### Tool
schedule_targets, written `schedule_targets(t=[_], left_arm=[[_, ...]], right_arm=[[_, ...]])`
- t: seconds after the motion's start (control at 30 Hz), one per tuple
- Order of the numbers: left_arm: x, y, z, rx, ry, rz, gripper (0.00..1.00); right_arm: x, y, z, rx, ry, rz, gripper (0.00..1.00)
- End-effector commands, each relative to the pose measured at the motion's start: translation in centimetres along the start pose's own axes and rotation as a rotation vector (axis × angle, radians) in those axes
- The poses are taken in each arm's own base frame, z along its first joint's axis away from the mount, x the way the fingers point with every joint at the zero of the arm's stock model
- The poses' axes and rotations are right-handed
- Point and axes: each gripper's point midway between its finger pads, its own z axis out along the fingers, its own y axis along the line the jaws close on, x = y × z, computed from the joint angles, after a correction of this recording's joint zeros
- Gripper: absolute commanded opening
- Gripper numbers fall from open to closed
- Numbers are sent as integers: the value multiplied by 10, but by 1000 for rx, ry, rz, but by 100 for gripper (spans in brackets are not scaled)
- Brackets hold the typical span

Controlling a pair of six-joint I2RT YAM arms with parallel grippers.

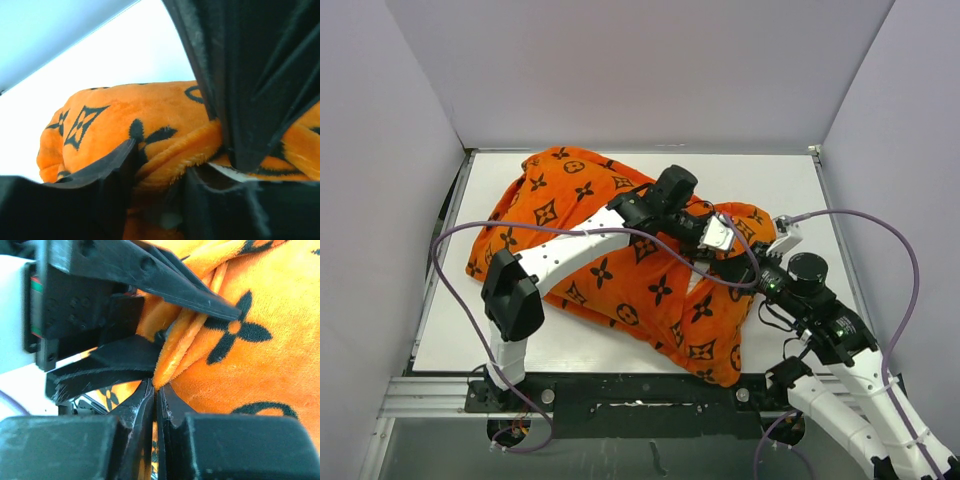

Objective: Remove the pillowcase from the pillow
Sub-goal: Remove the pillow from the pillowcase.

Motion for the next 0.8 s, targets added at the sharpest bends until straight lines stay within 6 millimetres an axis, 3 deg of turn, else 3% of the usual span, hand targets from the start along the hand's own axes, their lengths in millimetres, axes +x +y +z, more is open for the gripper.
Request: schedule_targets(t=[0.0, 0.07, 0.17, 0.27, 0.33, 0.43, 0.57, 0.67, 0.77], left_arm=[[-20, 32, 3, -54, -62, 18, 21], [-24, 23, 7, -29, -61, -14, 2], [-25, 25, 10, -49, -54, -65, 0], [-26, 63, 0, -194, -36, -86, 0], [-26, 110, -19, -368, -24, -84, 0], [-28, 187, -71, -648, -6, -73, 0], [-33, 275, -179, -1037, 52, 49, 0], [-47, 304, -261, -1301, 134, 222, 0], [-61, 301, -314, -1428, 174, 249, 0]], right_arm=[[-31, 44, -12, -180, -113, 3, 0], [-34, 45, -13, -176, -119, 6, 0], [-40, 43, -16, -143, -132, 12, 6], [-47, 35, -25, -86, -174, 18, 32], [-53, 30, -31, -60, -216, 16, 46], [-65, 31, -39, -47, -267, -7, 65], [-82, 42, -42, -33, -273, -65, 77], [-94, 55, -37, -47, -261, -95, 79], [-96, 63, -20, -71, -223, -111, 81]])
